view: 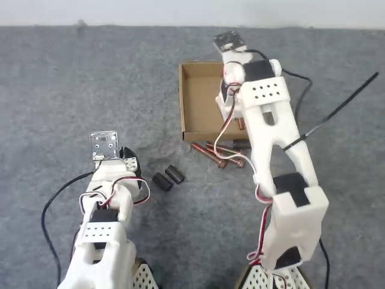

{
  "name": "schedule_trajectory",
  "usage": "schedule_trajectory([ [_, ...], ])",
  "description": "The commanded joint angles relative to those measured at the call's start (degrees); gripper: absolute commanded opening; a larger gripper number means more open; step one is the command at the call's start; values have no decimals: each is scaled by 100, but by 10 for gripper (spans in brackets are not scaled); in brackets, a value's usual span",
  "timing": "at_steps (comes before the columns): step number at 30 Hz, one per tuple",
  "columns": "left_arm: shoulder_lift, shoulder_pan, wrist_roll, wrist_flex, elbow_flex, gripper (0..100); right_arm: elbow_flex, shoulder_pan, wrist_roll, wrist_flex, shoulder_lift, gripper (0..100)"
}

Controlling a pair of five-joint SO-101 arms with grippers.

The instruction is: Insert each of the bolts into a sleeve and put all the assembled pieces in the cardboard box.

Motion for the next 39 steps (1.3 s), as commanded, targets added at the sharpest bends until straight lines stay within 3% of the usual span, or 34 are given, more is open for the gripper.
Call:
schedule_trajectory([
  [1, -211, -9, -35, -9, -66, 11, -316, -312, 105, 725, -787, 13],
  [4, -211, -9, -35, -9, -66, 11, -308, -593, 62, 1200, -1033, 13],
  [8, -211, -9, -35, -9, -66, 11, 387, -1033, 53, 1095, -1631, 13],
  [19, -202, -308, -9, 35, -119, 11, 3604, -2255, 62, -1147, -3582, 16],
  [29, -167, -914, 176, 774, -505, 11, 5020, -2422, 62, -2826, -3662, 17],
  [35, -167, -897, 220, 853, -505, 11, 5371, -2782, 44, -3442, -3495, 20],
  [39, -158, -888, 220, 853, -505, 11, 5266, -2879, -325, -3600, -2949, 99],
])
